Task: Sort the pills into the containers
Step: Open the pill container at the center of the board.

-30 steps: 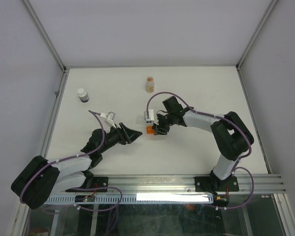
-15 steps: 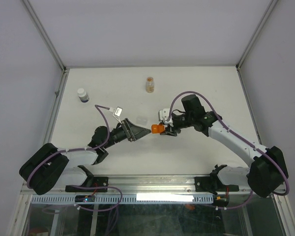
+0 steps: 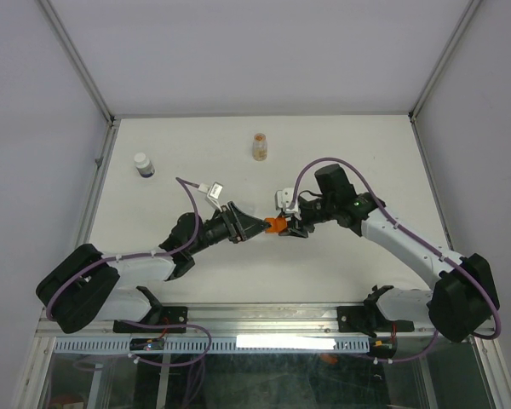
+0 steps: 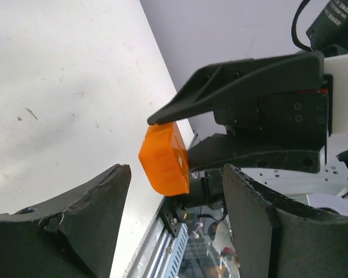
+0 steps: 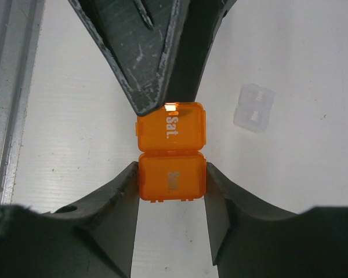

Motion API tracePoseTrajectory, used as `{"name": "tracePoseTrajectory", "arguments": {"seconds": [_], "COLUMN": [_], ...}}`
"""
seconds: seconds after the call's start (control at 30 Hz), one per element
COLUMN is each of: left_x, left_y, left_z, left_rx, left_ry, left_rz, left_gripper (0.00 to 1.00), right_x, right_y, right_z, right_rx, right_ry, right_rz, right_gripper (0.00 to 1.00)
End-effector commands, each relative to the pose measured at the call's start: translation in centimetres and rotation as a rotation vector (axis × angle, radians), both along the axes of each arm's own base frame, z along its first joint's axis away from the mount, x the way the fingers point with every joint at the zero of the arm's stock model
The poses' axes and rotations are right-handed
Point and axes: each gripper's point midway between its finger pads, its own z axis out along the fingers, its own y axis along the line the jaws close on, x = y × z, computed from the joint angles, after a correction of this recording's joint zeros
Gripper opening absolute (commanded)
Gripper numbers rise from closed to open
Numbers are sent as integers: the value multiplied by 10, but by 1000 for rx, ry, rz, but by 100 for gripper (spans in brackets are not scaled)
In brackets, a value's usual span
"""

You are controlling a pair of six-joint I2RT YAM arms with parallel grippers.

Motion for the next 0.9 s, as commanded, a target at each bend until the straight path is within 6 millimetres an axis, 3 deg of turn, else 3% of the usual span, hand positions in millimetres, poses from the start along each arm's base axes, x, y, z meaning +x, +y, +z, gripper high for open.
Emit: {"name": "tracePoseTrajectory", "arguments": {"seconds": [0.0, 0.37, 0.57, 0.73, 0.87], "left_x": [10, 7, 5, 3, -1], "left_y": [-4, -12, -14, -14, -12], "left_z": [17, 14, 12, 10, 3], "left_rx": [-4, -13, -8, 1, 21], "left_ry": [-58, -45, -43, -61, -83], "left_rz": [37, 0, -12, -28, -49], "left_gripper": [67, 55, 35, 3, 0], "right_x": [-4, -9, -8, -10, -11], "right_y": [7, 15, 16, 17, 13], "right_z": [13, 4, 4, 7, 16], "right_rx": [45, 29, 28, 37, 70], "right_ry": [-14, -10, -12, 15, 72], "right_rz": [25, 46, 41, 41, 46], "right_gripper": [22, 22, 22, 21, 21]}}
